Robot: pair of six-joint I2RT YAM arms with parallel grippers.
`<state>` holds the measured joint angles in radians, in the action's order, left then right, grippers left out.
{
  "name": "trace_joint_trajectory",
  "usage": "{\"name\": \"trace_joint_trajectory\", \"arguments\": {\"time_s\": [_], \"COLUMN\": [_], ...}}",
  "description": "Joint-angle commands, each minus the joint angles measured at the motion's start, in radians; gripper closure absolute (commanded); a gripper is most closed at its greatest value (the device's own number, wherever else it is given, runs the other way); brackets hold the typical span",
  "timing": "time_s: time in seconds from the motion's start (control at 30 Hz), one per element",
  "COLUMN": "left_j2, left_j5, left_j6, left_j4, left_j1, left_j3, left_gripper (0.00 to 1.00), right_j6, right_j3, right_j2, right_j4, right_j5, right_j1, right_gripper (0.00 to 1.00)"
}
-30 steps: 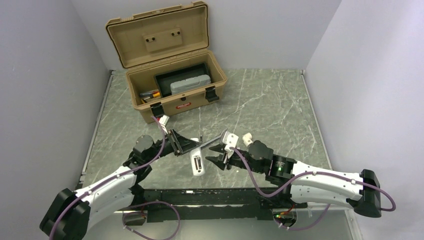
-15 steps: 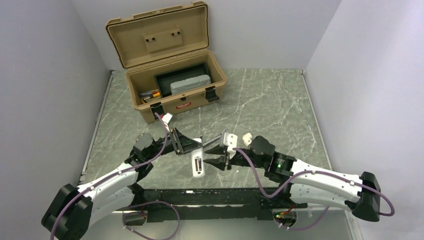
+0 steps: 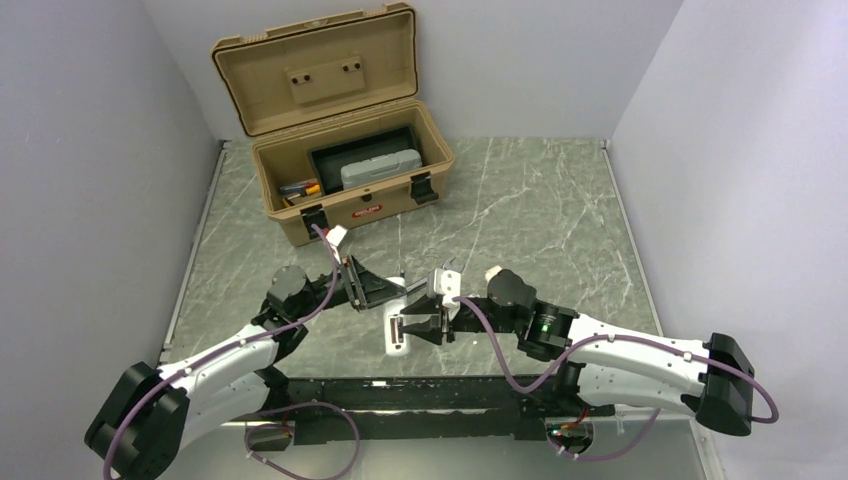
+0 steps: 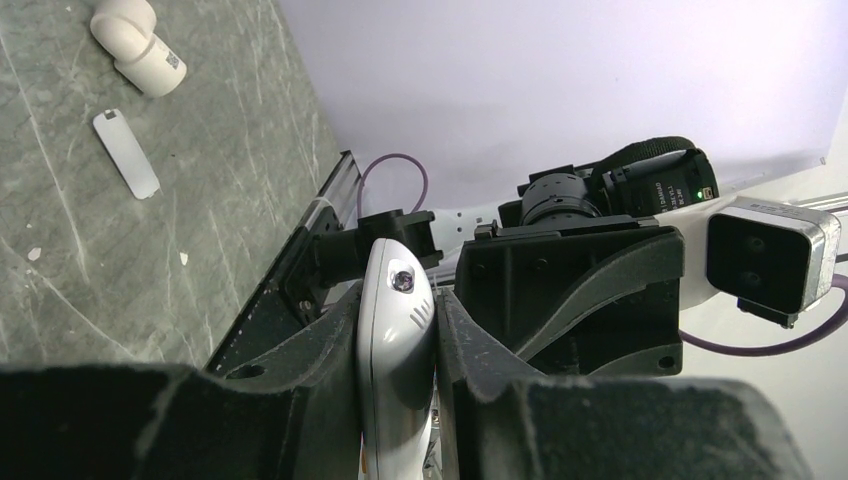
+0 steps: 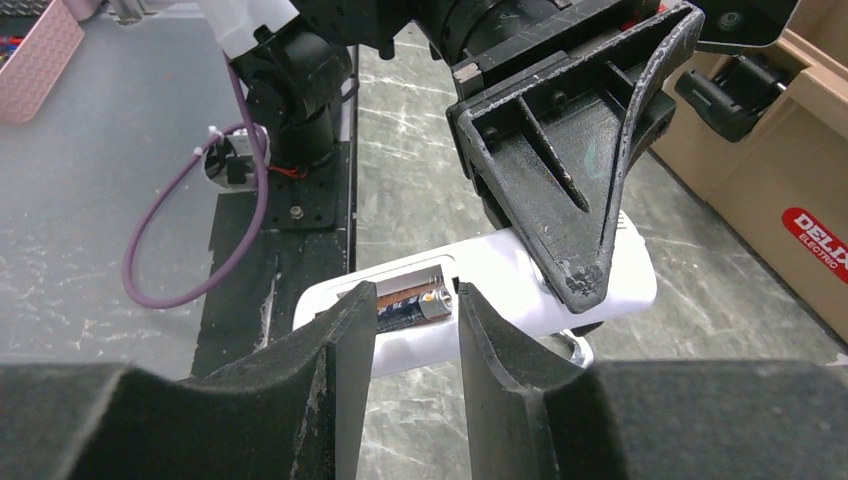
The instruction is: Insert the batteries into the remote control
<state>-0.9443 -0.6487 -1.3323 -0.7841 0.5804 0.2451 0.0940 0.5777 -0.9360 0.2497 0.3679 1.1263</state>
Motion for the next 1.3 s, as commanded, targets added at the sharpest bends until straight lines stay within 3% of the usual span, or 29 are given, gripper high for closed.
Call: {"name": "trace_joint_trajectory", "arguments": {"time_s": [0.0, 0.77, 1.27], "left_j2": [-0.004, -0.02, -0.022], "left_j5": [-0.023, -0.023, -0.019], "left_j6": [-0.019, -0.031, -0.055], "left_j4": [-0.087, -0.124, -0.148], "left_j1": [0.006, 0.027, 0.029], "left_j3": [0.026, 0.022, 0.023], "left_gripper": [1.0, 1.0, 1.0], "right_j6": [0.004, 0.011, 0.012], "right_j3": [0.046, 0.052, 0.048], "right_j2": [-0.007, -0.044, -0.04], "right_j4": [0.074, 0.08, 0.033], "right_j5": [0.023, 0.037, 0.072], "right_j1": [-0.004, -0.021, -0.021], "right_gripper": [0.62, 0.63, 0.74]}}
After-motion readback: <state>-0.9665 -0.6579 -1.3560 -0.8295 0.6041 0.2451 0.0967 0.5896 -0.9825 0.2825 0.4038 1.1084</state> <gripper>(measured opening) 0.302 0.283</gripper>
